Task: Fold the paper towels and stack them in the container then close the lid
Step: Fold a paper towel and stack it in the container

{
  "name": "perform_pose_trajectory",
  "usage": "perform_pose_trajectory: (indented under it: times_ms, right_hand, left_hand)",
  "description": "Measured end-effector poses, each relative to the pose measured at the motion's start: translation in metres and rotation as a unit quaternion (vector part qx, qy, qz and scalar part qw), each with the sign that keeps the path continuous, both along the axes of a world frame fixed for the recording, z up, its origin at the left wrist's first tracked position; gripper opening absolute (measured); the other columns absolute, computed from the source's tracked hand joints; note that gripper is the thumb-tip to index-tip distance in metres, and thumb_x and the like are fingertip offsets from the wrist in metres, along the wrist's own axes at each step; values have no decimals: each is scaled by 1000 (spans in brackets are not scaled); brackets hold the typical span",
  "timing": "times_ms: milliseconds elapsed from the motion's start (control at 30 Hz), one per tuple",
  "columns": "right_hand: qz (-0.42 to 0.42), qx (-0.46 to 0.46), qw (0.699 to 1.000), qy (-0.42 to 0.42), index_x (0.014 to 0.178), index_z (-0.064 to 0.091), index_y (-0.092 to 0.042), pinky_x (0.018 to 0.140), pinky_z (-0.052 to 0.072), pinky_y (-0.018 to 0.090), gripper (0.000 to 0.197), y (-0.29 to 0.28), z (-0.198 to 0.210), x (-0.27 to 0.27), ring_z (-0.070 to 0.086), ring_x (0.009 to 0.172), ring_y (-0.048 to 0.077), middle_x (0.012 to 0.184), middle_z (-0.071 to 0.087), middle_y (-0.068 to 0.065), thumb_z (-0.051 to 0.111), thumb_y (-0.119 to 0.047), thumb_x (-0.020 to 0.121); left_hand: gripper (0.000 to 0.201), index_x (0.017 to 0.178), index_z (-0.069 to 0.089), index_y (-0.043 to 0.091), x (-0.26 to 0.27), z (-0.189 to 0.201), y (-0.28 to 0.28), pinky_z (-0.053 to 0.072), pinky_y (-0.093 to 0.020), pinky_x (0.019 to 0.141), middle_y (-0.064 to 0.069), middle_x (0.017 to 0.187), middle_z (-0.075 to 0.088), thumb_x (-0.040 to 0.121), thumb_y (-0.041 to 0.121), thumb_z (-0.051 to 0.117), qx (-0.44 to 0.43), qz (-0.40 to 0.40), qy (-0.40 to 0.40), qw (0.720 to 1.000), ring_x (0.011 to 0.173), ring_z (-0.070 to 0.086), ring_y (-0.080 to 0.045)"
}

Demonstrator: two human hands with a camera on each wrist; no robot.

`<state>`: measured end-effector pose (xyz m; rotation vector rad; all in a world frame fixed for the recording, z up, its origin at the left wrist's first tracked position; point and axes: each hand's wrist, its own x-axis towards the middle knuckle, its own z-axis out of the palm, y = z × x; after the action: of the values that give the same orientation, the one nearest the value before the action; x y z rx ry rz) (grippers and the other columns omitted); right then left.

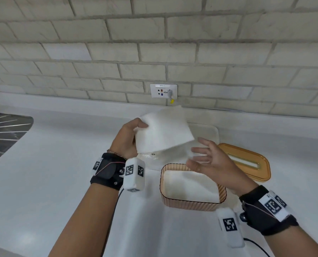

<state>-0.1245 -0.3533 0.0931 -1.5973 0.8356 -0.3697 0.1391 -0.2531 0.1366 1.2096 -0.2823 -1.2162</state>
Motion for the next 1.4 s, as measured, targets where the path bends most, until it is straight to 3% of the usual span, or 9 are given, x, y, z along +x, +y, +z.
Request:
perform_pose_trajectory:
  times_ms: [100, 233, 433, 533, 667, 900, 1067, 1233, 1400]
  right_hand:
    - [11, 183, 972, -146, 153, 44, -15, 106, 56, 46, 121, 2, -3, 7, 69, 124, 24, 136, 70, 6, 100, -55, 53]
    - [-1, 272, 942, -198, 136, 63, -3, 87, 63, 35, 82, 1, 0, -1, 72, 118, 27, 133, 72, 15, 96, -34, 67]
    - [-38, 102, 994, 5, 122, 73, -13, 109, 53, 47, 24, -9, -28, -22, 74, 114, 20, 117, 79, 0, 73, -15, 98]
    - [-29, 58, 996, 67, 119, 72, -21, 107, 55, 48, 23, -7, -34, -30, 74, 110, 14, 114, 79, -6, 75, -19, 97]
    - [-27, -20, 991, 128, 124, 64, -41, 116, 44, 41, 39, -2, -33, -32, 52, 133, 9, 134, 61, -18, 78, -24, 92]
    - [16, -188, 967, 171, 124, 71, -33, 80, 39, 4, 26, 4, -29, -30, 61, 106, -7, 123, 69, -18, 65, -20, 102]
    - [-2, -211, 961, 181, 125, 76, -18, 55, 41, 8, 26, 7, -33, -30, 52, 52, -9, 72, 55, -18, 62, -12, 104]
    - [-17, -235, 953, 189, 120, 78, -21, 65, 43, 4, 27, 1, -33, -29, 54, 68, -3, 81, 57, -19, 69, -7, 99]
    - [25, -282, 929, 239, 121, 78, -20, 78, 41, 14, 28, -6, -37, -25, 59, 96, 9, 112, 72, -1, 72, -8, 97]
  left_hand:
    - [46, 123, 71, 8, -19, 0, 8, 48, -60, 106, -19, 118, 74, 78, 13, 64, 8, -47, -8, 999, 105, 71, -37]
    - [52, 113, 73, 7, -43, -20, 6, 55, -54, 91, -21, 111, 75, 63, 22, 75, 77, -53, -73, 993, 99, 70, -36]
    - [26, 112, 73, 11, -76, -68, 7, 61, -41, 90, -4, 102, 82, 87, 15, 80, 119, -77, -188, 972, 97, 77, -26]
    - [46, 122, 66, 24, -85, -84, 10, 60, -32, 92, 5, 109, 76, 81, 22, 87, 127, -121, -335, 926, 98, 74, -13]
    - [71, 139, 44, 28, -94, -84, 12, 44, -5, 62, 12, 103, 63, 82, 23, 86, 149, -170, -461, 858, 83, 60, 4]
    - [52, 133, 55, 27, -97, -87, 16, 41, -6, 68, 6, 112, 67, 87, 27, 79, 123, -201, -550, 801, 91, 63, -5]
    - [30, 124, 68, 24, -94, -86, 17, 37, 0, 67, 6, 118, 68, 95, 22, 71, 128, -180, -569, 792, 83, 56, 0]
    - [43, 129, 64, 24, -93, -81, 17, 41, -4, 57, 4, 94, 67, 89, 18, 78, 153, -146, -542, 813, 72, 59, -4]
    - [61, 137, 53, 24, -97, -77, 16, 49, -22, 74, 5, 87, 59, 84, 17, 83, 195, -163, -550, 795, 84, 63, -16]
